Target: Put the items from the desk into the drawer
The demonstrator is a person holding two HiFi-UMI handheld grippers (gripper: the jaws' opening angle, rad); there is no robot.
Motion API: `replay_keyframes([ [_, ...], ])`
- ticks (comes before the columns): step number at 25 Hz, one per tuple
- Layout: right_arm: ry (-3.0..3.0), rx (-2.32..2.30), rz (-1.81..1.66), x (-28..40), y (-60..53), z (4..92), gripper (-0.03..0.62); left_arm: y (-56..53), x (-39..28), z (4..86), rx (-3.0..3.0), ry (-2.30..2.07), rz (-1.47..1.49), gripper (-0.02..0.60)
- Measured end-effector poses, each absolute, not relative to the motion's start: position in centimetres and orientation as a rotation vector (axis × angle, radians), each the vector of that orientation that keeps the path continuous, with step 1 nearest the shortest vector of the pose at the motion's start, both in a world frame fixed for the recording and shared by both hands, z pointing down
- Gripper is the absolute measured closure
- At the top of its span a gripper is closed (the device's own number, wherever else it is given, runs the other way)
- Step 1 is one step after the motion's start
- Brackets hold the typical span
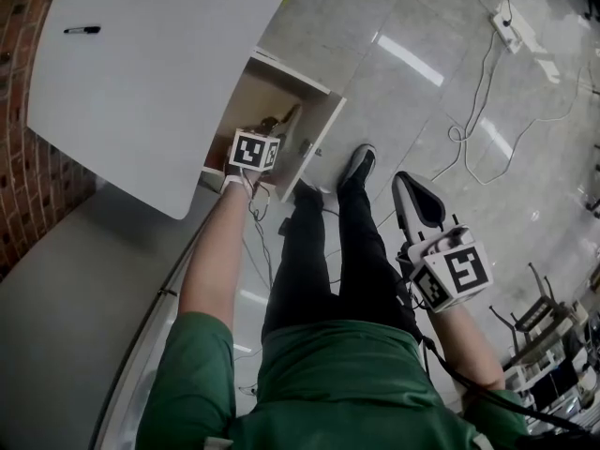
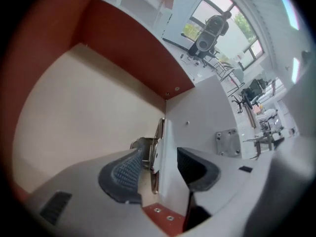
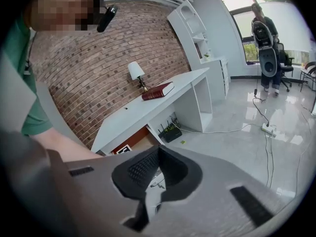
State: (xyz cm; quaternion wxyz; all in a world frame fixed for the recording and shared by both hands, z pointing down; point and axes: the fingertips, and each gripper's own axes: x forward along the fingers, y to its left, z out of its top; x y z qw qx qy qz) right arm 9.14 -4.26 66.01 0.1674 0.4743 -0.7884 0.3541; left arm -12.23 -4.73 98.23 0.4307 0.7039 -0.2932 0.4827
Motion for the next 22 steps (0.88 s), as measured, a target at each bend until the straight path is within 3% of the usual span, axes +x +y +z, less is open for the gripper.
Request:
replay_keyframes([
  [8, -2.304, 1.418, 0.887, 9.2, -7.4, 61.2, 0.591, -6.7, -7.8, 87.1, 2.044, -0.861, 1.151, 0.370],
  [22, -2.541, 1.528, 0.524, 7.6, -14.4, 44.3, 0.591, -15.0, -2.4, 49.8, 2.493, -1.065, 0.403, 0.426],
])
